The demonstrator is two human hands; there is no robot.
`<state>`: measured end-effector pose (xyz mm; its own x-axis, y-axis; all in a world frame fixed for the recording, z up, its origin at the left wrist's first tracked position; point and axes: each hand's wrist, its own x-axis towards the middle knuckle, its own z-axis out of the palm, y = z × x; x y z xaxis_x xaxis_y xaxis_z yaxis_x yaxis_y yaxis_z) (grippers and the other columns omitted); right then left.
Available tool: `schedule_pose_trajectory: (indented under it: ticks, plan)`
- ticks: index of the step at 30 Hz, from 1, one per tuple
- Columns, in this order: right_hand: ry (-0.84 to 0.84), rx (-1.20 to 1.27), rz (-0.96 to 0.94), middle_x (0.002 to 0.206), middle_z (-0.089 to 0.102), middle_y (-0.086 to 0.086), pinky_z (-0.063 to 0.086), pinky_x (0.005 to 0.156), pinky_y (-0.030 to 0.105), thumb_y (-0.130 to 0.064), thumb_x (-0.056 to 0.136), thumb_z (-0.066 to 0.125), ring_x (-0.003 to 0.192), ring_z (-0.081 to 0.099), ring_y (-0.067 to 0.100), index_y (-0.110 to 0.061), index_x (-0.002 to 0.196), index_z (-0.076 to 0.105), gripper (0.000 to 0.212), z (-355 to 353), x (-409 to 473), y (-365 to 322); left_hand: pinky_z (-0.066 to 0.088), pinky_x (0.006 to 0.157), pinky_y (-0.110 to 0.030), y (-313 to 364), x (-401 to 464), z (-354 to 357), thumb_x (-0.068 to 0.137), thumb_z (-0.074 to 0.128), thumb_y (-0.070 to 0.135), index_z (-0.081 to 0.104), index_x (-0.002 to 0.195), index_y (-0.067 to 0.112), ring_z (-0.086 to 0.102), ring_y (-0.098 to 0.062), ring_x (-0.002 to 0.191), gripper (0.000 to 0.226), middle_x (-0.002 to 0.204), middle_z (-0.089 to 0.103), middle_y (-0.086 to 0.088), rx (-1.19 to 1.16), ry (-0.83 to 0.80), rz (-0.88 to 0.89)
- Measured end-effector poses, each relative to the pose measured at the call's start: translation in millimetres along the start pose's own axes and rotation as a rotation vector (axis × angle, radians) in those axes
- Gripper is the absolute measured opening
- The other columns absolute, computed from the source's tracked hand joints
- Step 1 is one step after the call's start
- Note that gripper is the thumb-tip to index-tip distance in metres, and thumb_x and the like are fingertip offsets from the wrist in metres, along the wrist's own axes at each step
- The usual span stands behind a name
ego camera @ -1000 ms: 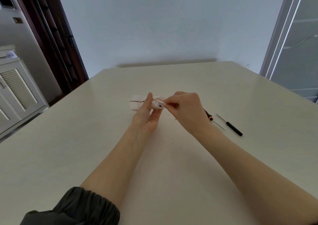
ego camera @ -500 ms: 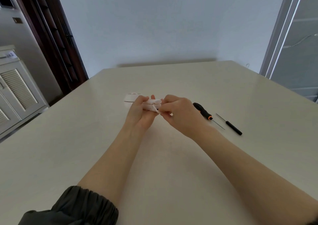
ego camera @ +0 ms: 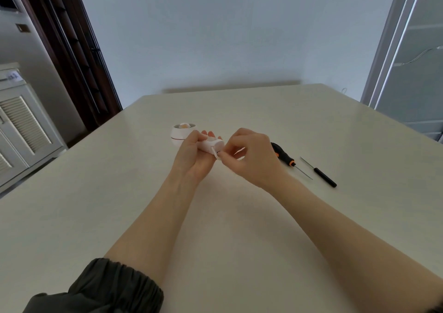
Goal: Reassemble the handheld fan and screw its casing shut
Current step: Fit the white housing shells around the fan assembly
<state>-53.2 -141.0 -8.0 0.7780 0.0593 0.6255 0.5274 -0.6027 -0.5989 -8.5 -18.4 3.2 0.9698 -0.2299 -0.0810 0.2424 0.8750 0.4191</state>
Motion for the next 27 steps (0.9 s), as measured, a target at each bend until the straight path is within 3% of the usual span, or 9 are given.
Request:
schedule_pose_trajectory:
  ticks: [2, 5, 8, 11, 16, 19, 21, 24, 27]
  plan:
    - [0.088, 0.133, 0.204, 0.077, 0.065, 0.005, 0.056, 0.069, 0.039, -0.02, 0.08, 0.067, 0.071, 0.066, 0.022, -0.008, 0.071, 0.067, 0.015, -1, 4, -2, 0.05, 0.072, -0.031, -1, -1, 3, 0.088, 0.028, -0.011, 0.048, 0.089, 0.011, 0.049, -0.015, 0.086, 0.029, 0.093, 0.043, -0.006, 0.017, -0.024, -0.021]
    - [0.025, 0.432, 0.554, 0.091, 0.067, 0.015, 0.06, 0.07, 0.041, -0.027, 0.084, 0.066, 0.072, 0.068, 0.028, -0.004, 0.084, 0.056, 0.025, -4, 11, -4, 0.04, 0.104, -0.041, -6, -2, 4, 0.089, 0.03, -0.008, 0.047, 0.101, 0.004, 0.049, -0.024, 0.112, 0.025, 0.099, 0.047, -0.009, 0.125, -0.08, -0.071]
    - [-0.127, 0.836, 0.777, 0.095, 0.064, 0.018, 0.06, 0.071, 0.038, -0.022, 0.086, 0.066, 0.076, 0.067, 0.028, -0.003, 0.099, 0.053, 0.027, -9, 12, -5, 0.045, 0.092, -0.044, -9, -5, 4, 0.091, 0.033, -0.006, 0.046, 0.122, 0.005, 0.048, -0.025, 0.12, 0.035, 0.112, 0.053, -0.009, 0.272, -0.146, -0.111]
    - [-0.214, 0.878, 0.811, 0.095, 0.064, 0.017, 0.058, 0.067, 0.029, -0.015, 0.088, 0.063, 0.076, 0.066, 0.029, 0.007, 0.112, 0.055, 0.033, -12, 9, -3, 0.047, 0.089, -0.037, -8, -3, 2, 0.094, 0.039, -0.005, 0.044, 0.133, 0.01, 0.051, -0.017, 0.108, 0.042, 0.116, 0.057, -0.004, 0.414, -0.175, -0.054]
    - [-0.275, 0.818, 0.838, 0.086, 0.062, 0.011, 0.054, 0.065, 0.027, -0.013, 0.086, 0.065, 0.074, 0.061, 0.024, 0.004, 0.107, 0.062, 0.027, -13, 9, -2, 0.044, 0.099, -0.037, -7, 4, 0, 0.091, 0.059, 0.023, 0.055, 0.12, 0.009, 0.05, -0.019, 0.096, 0.033, 0.097, 0.051, -0.004, 0.549, -0.049, 0.035]
    - [-0.334, 0.793, 0.866, 0.082, 0.061, 0.009, 0.054, 0.065, 0.028, -0.012, 0.083, 0.068, 0.073, 0.06, 0.024, 0.001, 0.105, 0.063, 0.026, -14, 9, -1, 0.051, 0.08, -0.028, -4, 8, -1, 0.091, 0.06, 0.032, 0.059, 0.111, 0.007, 0.057, -0.016, 0.087, 0.032, 0.097, 0.058, -0.005, 0.514, 0.075, 0.149]
    - [-0.38, 0.762, 0.869, 0.08, 0.061, 0.007, 0.055, 0.063, 0.029, -0.014, 0.082, 0.07, 0.072, 0.061, 0.022, -0.002, 0.101, 0.064, 0.024, -15, 9, -2, 0.052, 0.079, -0.03, -4, 9, -2, 0.092, 0.059, 0.033, 0.06, 0.108, 0.005, 0.06, -0.017, 0.083, 0.032, 0.095, 0.062, -0.006, 0.506, 0.142, 0.19]
    - [-0.346, 0.737, 0.855, 0.076, 0.065, 0.004, 0.055, 0.058, 0.027, -0.032, 0.082, 0.07, 0.061, 0.065, 0.016, -0.008, 0.103, 0.066, 0.032, -15, 10, -4, 0.055, 0.079, -0.033, -7, 6, 0, 0.092, 0.057, 0.037, 0.062, 0.094, 0.009, 0.066, -0.019, 0.078, 0.029, 0.091, 0.067, -0.007, 0.595, 0.116, 0.169]
    - [-0.219, 0.757, 0.83, 0.069, 0.068, 0.004, 0.054, 0.054, 0.027, -0.048, 0.082, 0.064, 0.056, 0.067, 0.015, -0.011, 0.1, 0.064, 0.041, -15, 12, -1, 0.059, 0.076, -0.038, -13, 0, 1, 0.09, 0.06, 0.037, 0.066, 0.095, 0.011, 0.072, -0.022, 0.075, 0.028, 0.081, 0.075, -0.008, 0.752, 0.012, 0.088]
